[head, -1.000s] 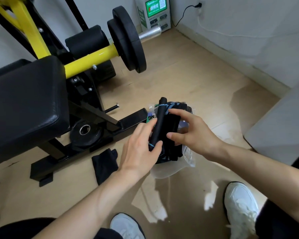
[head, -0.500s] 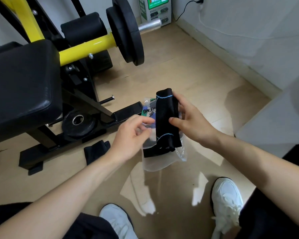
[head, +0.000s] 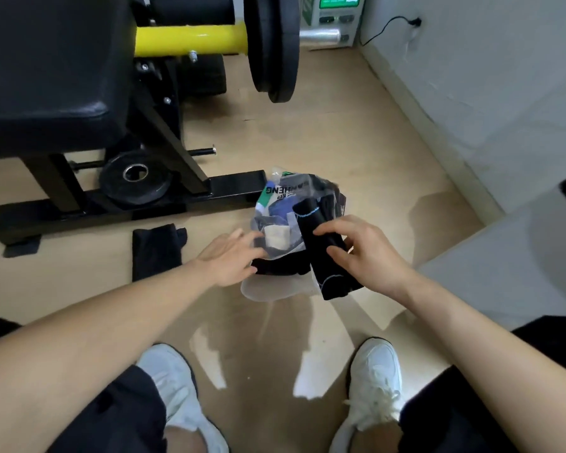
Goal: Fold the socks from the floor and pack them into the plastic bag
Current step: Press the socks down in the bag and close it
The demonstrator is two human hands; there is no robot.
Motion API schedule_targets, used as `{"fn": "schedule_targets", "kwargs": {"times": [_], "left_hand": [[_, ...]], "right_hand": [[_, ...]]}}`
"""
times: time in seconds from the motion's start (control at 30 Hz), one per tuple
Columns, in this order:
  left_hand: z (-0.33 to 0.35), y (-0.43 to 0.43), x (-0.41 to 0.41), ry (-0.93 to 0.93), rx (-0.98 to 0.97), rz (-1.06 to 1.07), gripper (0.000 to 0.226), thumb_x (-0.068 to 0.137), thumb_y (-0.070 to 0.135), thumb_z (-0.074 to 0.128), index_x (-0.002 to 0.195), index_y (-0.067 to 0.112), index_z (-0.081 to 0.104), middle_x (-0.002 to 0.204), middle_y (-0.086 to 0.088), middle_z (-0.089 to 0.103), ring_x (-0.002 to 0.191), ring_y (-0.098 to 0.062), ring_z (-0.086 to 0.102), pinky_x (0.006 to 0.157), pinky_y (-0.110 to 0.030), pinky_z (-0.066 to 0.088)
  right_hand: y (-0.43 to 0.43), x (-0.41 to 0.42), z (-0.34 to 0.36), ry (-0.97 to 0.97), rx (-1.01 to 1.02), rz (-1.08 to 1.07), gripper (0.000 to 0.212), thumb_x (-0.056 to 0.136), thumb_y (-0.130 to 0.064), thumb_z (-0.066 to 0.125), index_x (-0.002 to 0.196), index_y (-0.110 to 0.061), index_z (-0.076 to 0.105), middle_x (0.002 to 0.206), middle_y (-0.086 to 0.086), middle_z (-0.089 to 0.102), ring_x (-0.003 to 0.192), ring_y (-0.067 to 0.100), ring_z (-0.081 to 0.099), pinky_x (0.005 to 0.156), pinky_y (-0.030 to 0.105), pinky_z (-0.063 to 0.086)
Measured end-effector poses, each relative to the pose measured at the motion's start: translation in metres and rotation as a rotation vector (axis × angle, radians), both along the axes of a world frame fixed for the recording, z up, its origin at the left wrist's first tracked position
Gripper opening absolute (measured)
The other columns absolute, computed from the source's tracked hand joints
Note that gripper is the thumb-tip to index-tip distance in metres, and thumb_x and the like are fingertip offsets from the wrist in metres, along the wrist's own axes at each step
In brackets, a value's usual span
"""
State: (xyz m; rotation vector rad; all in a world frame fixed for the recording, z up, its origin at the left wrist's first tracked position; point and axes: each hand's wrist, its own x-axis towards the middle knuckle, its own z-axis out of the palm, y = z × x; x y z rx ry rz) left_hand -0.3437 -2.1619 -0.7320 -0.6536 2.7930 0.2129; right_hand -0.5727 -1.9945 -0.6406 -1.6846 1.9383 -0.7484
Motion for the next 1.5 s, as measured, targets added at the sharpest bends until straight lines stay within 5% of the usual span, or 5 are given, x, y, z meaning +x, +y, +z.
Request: {"fn": "schedule_targets", "kwargs": {"times": [0.3, 0.5, 0.87, 1.2, 1.5], "left_hand": [[-0.021, 0.010, 0.010, 0.189, -0.046, -0.075, 0.028, 0.096, 0.025, 0.059, 0.124, 0.025, 0.065, 0.149, -0.007, 0.047, 0.126, -0.031, 0.048, 0.092, -0.044, 0.053], [-0.020, 0.003, 0.004, 0.164, 0.075, 0.185, 0.046, 0.102, 0.031, 0.050, 0.147, 0.024, 0.042, 0.144, 0.000, 0.047, 0.115, -0.033, 0.058, 0.088, -0.044, 0.050], [0.010, -0.006, -0.025, 0.636, 0.324, 0.407, 0.059, 0.090, 0.016, 0.072, 0.144, 0.020, 0.048, 0.136, 0.002, 0.050, 0.090, -0.013, 0.061, 0.088, -0.036, 0.052], [0.065, -0.031, -0.076, 0.871, 0.363, 0.386, 0.062, 0.082, -0.004, 0.064, 0.139, 0.018, 0.054, 0.131, 0.002, 0.055, 0.108, -0.024, 0.061, 0.096, -0.042, 0.053], [0.100, -0.054, -0.118, 0.829, 0.454, 0.225, 0.066, 0.088, -0.001, 0.063, 0.148, 0.021, 0.045, 0.132, 0.008, 0.049, 0.081, 0.003, 0.054, 0.073, -0.003, 0.041]], "right_hand": [[0.009, 0.018, -0.025, 0.105, 0.205, 0.106, 0.040, 0.085, -0.006, 0.065, 0.117, -0.030, 0.066, 0.102, -0.018, 0.053, 0.082, -0.011, 0.050, 0.076, 0.003, 0.033], [0.002, 0.026, -0.040, 0.201, 0.346, 0.204, 0.042, 0.086, -0.011, 0.064, 0.123, -0.029, 0.064, 0.110, -0.001, 0.059, 0.096, 0.014, 0.053, 0.088, 0.025, 0.042], [-0.019, 0.012, -0.048, 0.167, 0.306, -0.077, 0.045, 0.091, -0.013, 0.063, 0.135, -0.024, 0.060, 0.131, 0.004, 0.059, 0.102, 0.019, 0.057, 0.091, 0.021, 0.038], [-0.028, -0.022, -0.017, 0.152, 0.156, -0.331, 0.053, 0.088, -0.016, 0.062, 0.140, -0.025, 0.054, 0.134, 0.007, 0.052, 0.118, 0.030, 0.054, 0.103, 0.037, 0.043], [-0.069, -0.045, 0.012, 0.464, 0.094, -0.060, 0.061, 0.084, -0.001, 0.059, 0.141, -0.024, 0.053, 0.138, 0.008, 0.045, 0.116, 0.032, 0.054, 0.092, 0.039, 0.048]]}}
